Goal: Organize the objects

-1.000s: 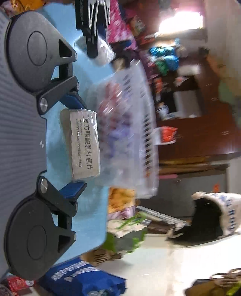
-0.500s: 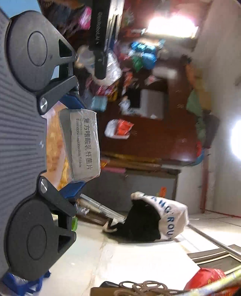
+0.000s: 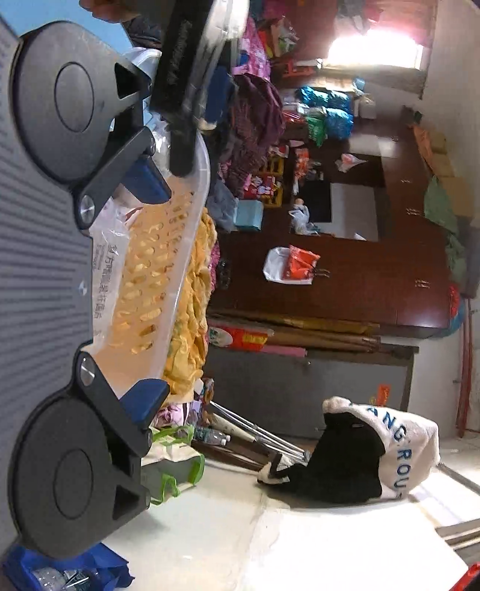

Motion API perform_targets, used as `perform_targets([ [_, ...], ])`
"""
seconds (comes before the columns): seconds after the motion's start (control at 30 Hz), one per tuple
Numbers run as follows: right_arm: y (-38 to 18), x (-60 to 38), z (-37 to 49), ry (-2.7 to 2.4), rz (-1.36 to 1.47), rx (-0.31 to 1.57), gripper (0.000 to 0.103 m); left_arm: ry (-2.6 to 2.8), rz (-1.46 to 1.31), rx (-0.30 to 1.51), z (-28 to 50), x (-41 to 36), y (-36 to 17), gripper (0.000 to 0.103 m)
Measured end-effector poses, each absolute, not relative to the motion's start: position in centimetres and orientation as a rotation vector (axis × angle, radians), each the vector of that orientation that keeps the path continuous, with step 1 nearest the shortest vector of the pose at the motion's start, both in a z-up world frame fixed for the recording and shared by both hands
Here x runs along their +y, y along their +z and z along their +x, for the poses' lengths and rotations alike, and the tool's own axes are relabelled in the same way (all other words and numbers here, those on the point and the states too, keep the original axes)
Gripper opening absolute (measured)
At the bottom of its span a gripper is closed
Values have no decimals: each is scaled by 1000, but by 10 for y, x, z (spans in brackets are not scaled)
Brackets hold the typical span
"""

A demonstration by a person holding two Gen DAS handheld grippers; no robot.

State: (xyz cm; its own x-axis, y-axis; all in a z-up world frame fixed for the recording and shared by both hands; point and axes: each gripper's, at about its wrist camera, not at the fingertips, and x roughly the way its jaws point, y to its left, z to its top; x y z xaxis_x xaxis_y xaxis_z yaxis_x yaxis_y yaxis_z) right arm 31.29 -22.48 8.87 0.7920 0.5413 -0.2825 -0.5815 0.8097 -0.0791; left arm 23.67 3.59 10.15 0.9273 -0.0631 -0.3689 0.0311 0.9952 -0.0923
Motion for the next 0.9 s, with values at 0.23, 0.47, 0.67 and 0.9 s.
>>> perform_targets([
  [0.23,93,-253,286,589,-109,241,103,24,-22,275,189,30,106,100],
  [0.47,90,-258,276,581,-124,237,103,50,38,293,173,16,106,100],
  [0.67,89,-256,277,559,-123,236,103,32,58,302,163,5,104,100],
  [0.9,86,-256,279,573,-123,262,103,54,73,315,157,-4,103,100],
])
